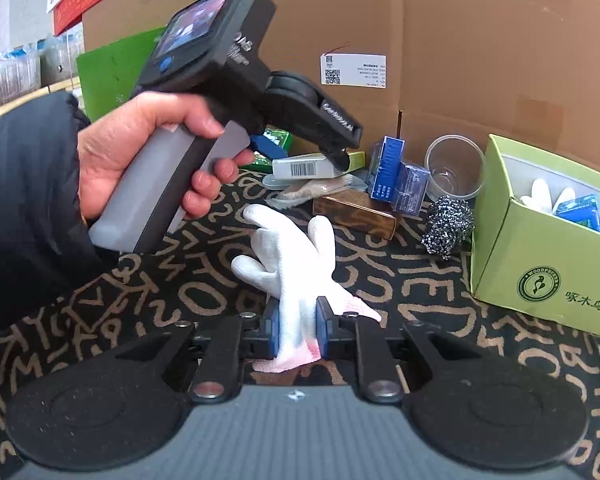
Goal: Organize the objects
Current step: 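Grasp the yellow-white medicine box with the left tool while the right tool grasps the white glove, then carry the medicine box and glove into the light-green box and release, then move both tools back toward the bag of wooden sticks and copper box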
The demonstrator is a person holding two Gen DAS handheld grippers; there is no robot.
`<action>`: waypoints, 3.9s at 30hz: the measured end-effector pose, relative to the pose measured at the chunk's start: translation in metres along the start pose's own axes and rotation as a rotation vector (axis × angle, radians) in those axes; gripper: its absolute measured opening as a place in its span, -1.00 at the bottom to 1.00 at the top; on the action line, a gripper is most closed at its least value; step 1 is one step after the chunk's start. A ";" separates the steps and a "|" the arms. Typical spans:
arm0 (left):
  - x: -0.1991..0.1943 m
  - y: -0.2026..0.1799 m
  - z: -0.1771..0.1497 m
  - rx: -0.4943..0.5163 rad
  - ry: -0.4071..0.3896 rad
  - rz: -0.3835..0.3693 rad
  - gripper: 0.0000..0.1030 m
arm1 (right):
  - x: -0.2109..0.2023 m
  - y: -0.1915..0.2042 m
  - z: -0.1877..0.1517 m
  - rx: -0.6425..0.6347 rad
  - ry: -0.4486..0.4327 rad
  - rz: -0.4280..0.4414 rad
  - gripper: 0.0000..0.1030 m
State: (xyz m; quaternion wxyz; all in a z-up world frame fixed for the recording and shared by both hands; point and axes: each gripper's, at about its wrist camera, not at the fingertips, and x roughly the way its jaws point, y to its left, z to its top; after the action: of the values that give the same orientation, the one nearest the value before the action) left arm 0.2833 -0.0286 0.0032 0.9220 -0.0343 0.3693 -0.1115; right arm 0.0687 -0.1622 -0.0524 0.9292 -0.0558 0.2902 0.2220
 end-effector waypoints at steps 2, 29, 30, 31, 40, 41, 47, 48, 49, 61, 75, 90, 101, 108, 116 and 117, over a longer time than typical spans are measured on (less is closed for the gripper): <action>-0.014 0.003 -0.008 0.016 -0.004 -0.008 0.31 | -0.003 0.000 -0.001 0.007 0.007 0.008 -0.60; -0.106 0.022 -0.118 0.173 0.064 0.057 0.50 | -0.022 0.009 -0.024 0.009 0.050 0.046 0.05; -0.104 0.023 -0.118 0.170 0.069 0.059 0.50 | -0.022 0.009 -0.024 0.014 0.050 0.050 -0.04; -0.102 0.024 -0.119 0.165 0.075 0.056 0.49 | -0.021 0.008 -0.024 0.022 0.051 0.057 -0.13; -0.108 0.023 -0.122 0.165 0.085 0.023 0.28 | -0.026 0.007 -0.025 0.056 0.030 0.090 -0.69; -0.111 0.022 -0.121 0.166 0.079 0.019 0.28 | -0.029 0.006 -0.024 0.057 0.022 0.089 -0.69; -0.135 0.006 -0.107 0.160 0.023 -0.048 0.27 | -0.053 -0.007 -0.012 0.062 -0.071 0.057 -0.70; -0.138 0.002 -0.103 0.160 0.012 -0.061 0.27 | -0.059 -0.010 -0.009 0.063 -0.090 0.047 -0.70; -0.142 -0.002 -0.099 0.160 -0.001 -0.073 0.27 | -0.064 -0.014 -0.007 0.063 -0.110 0.034 -0.70; -0.157 -0.107 -0.038 0.240 -0.146 -0.241 0.27 | -0.123 -0.090 0.016 0.102 -0.285 -0.198 -0.70; -0.076 -0.246 0.014 0.250 -0.132 -0.334 0.27 | -0.124 -0.215 0.021 0.181 -0.313 -0.554 -0.70; 0.026 -0.303 0.011 0.302 -0.044 -0.298 0.47 | -0.044 -0.279 0.004 0.181 -0.149 -0.487 -0.49; -0.033 -0.276 0.006 0.238 -0.167 -0.325 1.00 | -0.095 -0.254 -0.006 0.213 -0.268 -0.502 0.58; -0.095 -0.227 -0.026 0.258 -0.193 -0.349 1.00 | -0.113 -0.217 -0.007 0.253 -0.306 -0.436 0.76; -0.125 -0.158 -0.058 0.118 -0.146 -0.298 1.00 | -0.108 -0.160 -0.002 0.250 -0.290 -0.363 0.81; -0.128 -0.149 -0.062 0.106 -0.150 -0.280 1.00 | -0.108 -0.152 -0.002 0.248 -0.289 -0.349 0.82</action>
State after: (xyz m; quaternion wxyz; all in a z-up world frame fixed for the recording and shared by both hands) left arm 0.1238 -0.1432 0.0659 0.9228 -0.0452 0.2848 -0.2554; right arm 0.0562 -0.3397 0.0028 0.9850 0.0416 0.1654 0.0265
